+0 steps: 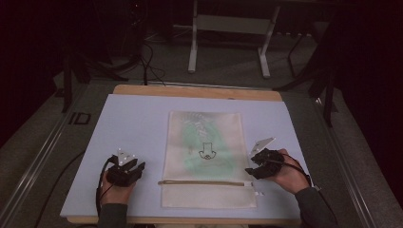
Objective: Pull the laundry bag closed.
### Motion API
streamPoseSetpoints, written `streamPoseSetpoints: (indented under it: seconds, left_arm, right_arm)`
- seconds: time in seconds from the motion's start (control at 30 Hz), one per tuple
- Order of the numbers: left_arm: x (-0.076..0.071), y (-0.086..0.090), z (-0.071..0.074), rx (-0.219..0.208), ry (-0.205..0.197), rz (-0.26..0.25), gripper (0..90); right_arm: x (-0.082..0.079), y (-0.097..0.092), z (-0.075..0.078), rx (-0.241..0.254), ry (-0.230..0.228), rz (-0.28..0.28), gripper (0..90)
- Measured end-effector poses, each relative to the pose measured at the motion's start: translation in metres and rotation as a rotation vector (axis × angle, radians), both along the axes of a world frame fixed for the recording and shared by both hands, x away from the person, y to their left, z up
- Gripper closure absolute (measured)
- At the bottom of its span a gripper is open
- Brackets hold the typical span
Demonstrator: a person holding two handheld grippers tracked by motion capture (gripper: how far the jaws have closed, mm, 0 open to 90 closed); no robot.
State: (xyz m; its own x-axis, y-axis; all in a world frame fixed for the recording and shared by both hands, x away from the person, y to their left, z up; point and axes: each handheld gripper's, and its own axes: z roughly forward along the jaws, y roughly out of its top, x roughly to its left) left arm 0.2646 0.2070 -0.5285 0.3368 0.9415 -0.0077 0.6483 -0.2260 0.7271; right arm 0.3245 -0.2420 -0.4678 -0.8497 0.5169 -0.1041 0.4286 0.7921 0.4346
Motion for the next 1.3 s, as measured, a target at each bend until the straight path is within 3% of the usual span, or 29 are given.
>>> streamPoseSetpoints:
  seconds: [0.7,1.3]
  left_arm:
    - [0.000,0.002,0.001,-0.007,-0.002,0.008,59.9]
    - [0.000,0.004,0.002,-0.013,0.005,0.013,58.0]
  right_arm:
    - [-0.002,0.027,0.000,-0.023,0.003,0.089,49.3]
    - [-0.002,0.050,-0.003,-0.007,0.011,0.145,49.4]
